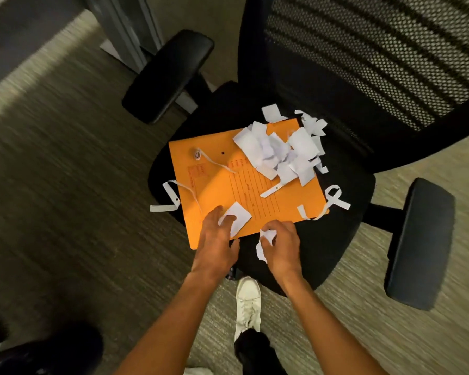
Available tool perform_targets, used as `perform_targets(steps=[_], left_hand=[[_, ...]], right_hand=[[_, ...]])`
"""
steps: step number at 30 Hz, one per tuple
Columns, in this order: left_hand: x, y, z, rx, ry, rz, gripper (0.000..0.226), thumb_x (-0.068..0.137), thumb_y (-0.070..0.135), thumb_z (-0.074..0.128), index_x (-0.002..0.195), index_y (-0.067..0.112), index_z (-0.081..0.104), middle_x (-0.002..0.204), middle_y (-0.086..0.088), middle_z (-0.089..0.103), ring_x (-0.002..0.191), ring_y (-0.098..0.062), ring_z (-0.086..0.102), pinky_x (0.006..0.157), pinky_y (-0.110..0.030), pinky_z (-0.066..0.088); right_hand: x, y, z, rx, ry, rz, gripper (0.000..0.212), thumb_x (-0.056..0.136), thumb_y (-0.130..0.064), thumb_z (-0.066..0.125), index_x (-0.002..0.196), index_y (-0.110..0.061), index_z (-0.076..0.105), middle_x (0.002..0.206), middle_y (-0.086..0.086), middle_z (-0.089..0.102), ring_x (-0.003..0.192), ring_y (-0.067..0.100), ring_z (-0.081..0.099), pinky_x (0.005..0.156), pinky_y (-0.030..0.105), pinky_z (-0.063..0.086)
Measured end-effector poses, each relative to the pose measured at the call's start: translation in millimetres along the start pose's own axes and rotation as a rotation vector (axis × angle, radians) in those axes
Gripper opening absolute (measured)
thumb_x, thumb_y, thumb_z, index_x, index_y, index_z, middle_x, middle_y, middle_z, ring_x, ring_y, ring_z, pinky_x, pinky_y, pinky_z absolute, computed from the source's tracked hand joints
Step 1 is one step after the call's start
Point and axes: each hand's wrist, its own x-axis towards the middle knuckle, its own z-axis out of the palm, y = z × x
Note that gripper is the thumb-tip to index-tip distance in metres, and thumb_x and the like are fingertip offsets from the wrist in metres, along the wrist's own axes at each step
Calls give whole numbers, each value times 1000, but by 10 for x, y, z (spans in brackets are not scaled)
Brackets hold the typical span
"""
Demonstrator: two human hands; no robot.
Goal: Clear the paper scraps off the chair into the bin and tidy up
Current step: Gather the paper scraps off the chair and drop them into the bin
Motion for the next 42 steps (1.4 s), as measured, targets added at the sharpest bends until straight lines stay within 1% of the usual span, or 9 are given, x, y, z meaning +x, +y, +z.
perform_targets(steps=[6,10,15,19,25,29,35,39,42], left_hand=[[257,211,200,263,-29,39,70,77,16,72,140,17,40,155,-21,22,140,-39,26,108,-49,40],[254,299,316,315,-44,5,71,73,-3,66,136,20,43,152,-23,25,135,-40,30,90,-47,50],[203,255,377,360,-30,44,76,58,-18,66,124,16,52,141,-25,40,115,-38,46,77,-44,52],[175,239,320,333,-31,73,64,60,-19,60,116,11,54,119,-19,53,85,-31,54,60,-41,51],[297,284,85,208,3,34,57,69,-18,53,120,6,51,95,-15,60,72,-33,58,53,-40,46],[569,406,-117,166,59,77,52,81,-7,49,130,8,44,108,-17,59,85,-35,61,61,-40,46],[1085,575,-213,240,92,196,49,93,23,46,139,14,33,120,-16,53,95,-34,61,68,-39,48],[1378,720,-120,432,7,191,75,89,52,53,149,29,16,138,-18,41,105,-33,59,75,-38,55],[1512,830,-28,532,-30,195,84,85,52,61,150,37,10,137,-17,37,100,-29,60,72,-33,55]], right_hand=[[455,-65,-568,105,206,-31,23,88,-8,66,108,-19,65,117,0,52,97,11,55,75,-2,39],[833,-129,-796,99,251,-25,39,87,-5,66,122,-20,56,128,4,47,114,18,54,89,19,44],[1151,-186,-853,61,149,-36,72,86,-8,69,145,-29,33,143,5,33,124,18,48,94,26,47],[1271,-159,-754,-67,48,-134,85,83,-12,73,149,-33,24,147,3,27,108,5,47,89,23,49],[1308,-156,-567,-244,31,-136,92,77,-37,79,150,-33,22,148,8,25,126,25,47,86,32,53],[1278,-152,-516,-314,36,-97,81,80,-43,74,146,-35,28,145,8,28,126,24,48,85,31,52],[1252,-48,-599,-299,47,-68,40,88,-20,66,127,-29,57,136,2,38,108,23,60,78,32,55],[1181,37,-673,-150,131,-66,32,90,-8,61,116,-27,65,126,-1,45,102,21,63,75,30,53],[1055,49,-750,-32,211,-83,30,92,-6,58,116,-23,66,122,0,48,101,14,60,78,18,45]])
